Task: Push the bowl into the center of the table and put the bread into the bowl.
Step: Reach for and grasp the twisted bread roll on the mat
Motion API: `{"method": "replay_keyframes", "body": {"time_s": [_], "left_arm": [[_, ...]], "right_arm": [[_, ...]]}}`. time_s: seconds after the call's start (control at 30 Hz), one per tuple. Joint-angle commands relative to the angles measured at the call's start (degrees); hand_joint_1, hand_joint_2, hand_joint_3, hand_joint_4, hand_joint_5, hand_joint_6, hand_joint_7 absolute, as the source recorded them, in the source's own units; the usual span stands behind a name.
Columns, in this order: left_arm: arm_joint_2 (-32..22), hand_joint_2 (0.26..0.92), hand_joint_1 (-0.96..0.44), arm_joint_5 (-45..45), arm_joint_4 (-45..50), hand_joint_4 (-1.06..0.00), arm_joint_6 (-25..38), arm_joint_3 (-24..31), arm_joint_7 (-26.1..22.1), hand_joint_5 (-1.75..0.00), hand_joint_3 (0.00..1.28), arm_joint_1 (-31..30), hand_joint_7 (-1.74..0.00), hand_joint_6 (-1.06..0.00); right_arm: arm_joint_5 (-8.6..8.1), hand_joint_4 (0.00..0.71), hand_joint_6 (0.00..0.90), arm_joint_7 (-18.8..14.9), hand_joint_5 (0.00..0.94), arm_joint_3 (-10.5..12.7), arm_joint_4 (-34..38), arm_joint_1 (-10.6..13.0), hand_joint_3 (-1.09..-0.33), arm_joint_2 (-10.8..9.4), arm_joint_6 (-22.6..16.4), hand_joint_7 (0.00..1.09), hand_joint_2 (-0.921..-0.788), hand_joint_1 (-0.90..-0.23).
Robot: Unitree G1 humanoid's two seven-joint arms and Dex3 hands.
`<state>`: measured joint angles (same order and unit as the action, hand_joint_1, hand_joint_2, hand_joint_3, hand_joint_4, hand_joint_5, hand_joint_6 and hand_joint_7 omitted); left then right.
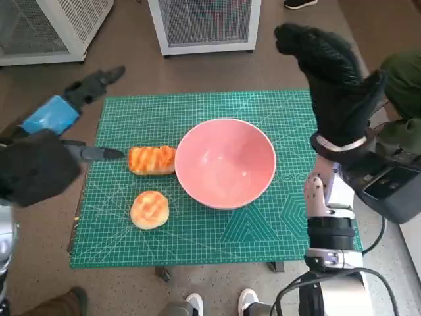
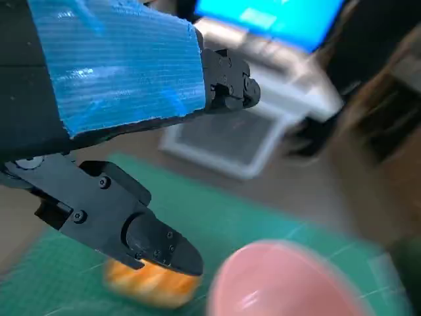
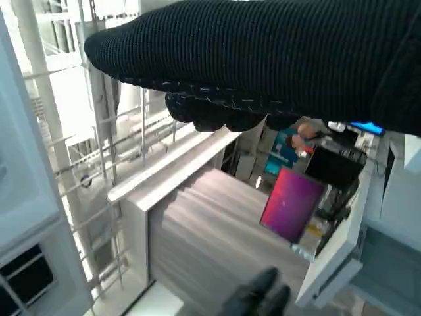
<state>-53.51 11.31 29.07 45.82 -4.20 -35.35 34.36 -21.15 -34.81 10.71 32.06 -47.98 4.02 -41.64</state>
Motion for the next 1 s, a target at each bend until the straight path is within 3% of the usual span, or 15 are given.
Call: {"method": "replay_keyframes", "body": {"time_s": [0.03, 0.5, 1.0], "left_arm": [[-1.29, 0.677, -0.13, 3.2, 1.09, -0.08, 4.53, -6.06, -2.35, -0.01, 0.01, 4.18, -0.08, -0.23], [0.69, 0.682, -0.17, 9.71, -5.59, -0.09, 9.69, -17.96, -5.26, 0.0, 0.01, 8.65, -0.05, -0.25], [5.01, 0.682, -0.2, 14.11, -17.68, -0.1, 4.63, -23.42, -5.74, 0.0, 0.01, 9.7, -0.03, -0.27]], "right_arm": [[-0.35, 0.298, 0.297, 0.44, 0.0, -0.35, -0.64, 1.96, -0.713, 0.02, 1.32, 0.28, -0.921, -0.675], [-0.34, 0.299, 0.289, 0.76, 0.001, -0.61, -1.3, 2.25, -0.712, -0.09, 1.62, 0.29, -0.921, -0.675], [-0.69, 0.3, 0.282, 0.96, 0.001, -0.91, -1.81, 2.95, -0.712, -0.38, 1.99, 0.3, -0.921, -0.68]]}}
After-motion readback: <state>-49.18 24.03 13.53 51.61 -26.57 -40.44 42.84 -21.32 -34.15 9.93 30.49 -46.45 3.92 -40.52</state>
